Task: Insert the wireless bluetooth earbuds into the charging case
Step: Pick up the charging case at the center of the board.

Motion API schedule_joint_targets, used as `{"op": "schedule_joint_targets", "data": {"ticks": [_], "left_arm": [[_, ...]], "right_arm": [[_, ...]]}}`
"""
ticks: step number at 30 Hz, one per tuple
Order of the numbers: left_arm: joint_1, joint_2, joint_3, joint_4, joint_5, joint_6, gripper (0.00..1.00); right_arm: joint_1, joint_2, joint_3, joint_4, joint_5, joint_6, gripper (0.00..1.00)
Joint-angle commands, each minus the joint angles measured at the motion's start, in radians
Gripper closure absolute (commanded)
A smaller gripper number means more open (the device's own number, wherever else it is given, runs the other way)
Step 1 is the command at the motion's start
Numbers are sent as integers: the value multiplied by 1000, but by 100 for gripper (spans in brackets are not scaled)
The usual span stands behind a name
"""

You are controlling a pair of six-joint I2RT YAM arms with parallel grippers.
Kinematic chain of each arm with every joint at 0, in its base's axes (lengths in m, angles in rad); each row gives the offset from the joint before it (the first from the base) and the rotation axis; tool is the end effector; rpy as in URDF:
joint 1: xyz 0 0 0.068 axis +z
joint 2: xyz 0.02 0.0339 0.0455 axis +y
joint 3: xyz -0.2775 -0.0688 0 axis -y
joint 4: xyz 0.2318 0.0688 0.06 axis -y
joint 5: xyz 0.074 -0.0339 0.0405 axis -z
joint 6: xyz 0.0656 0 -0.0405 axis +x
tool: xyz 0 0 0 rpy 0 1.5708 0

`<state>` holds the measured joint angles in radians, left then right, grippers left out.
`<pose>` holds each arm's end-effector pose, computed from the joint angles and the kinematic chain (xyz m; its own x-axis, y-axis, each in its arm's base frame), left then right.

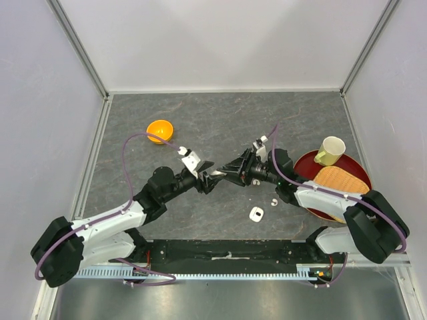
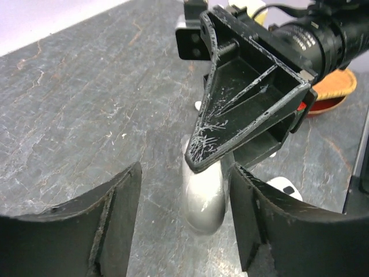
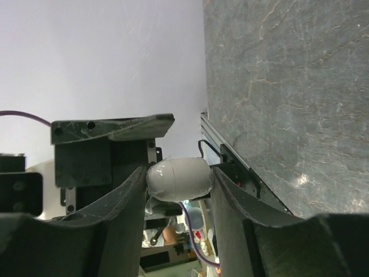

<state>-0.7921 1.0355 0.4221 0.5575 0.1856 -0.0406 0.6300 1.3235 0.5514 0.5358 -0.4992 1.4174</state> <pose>0.1605 -0.1799 0.2601 -0.0729 0.0170 -0.9972 0.8267 0.5603 -0.0508 0.2142 0.1950 0.2330 -0.9117 0.4090 -0.0378 0.0504 0.2028 0.9779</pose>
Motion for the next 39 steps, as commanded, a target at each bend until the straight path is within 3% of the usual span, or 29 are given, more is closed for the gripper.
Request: {"op": "schedule_joint_targets", "data": {"ticks": [1,13,21,39], "left_arm": [[-1,-37,-71,212,-61,-82,31],[1,-78,-137,338,-26,-90,30],[1,-69,-135,389,-12,-122,51],[2,11,-92,438,52,-180,48]], "right_arm": [[2,-1,-34,213,13,109,74],[2,-6,-51,309,34,192,75],[2,8,-73,378,28,236,75],[0,-1,-128,498,34,336,75]]}}
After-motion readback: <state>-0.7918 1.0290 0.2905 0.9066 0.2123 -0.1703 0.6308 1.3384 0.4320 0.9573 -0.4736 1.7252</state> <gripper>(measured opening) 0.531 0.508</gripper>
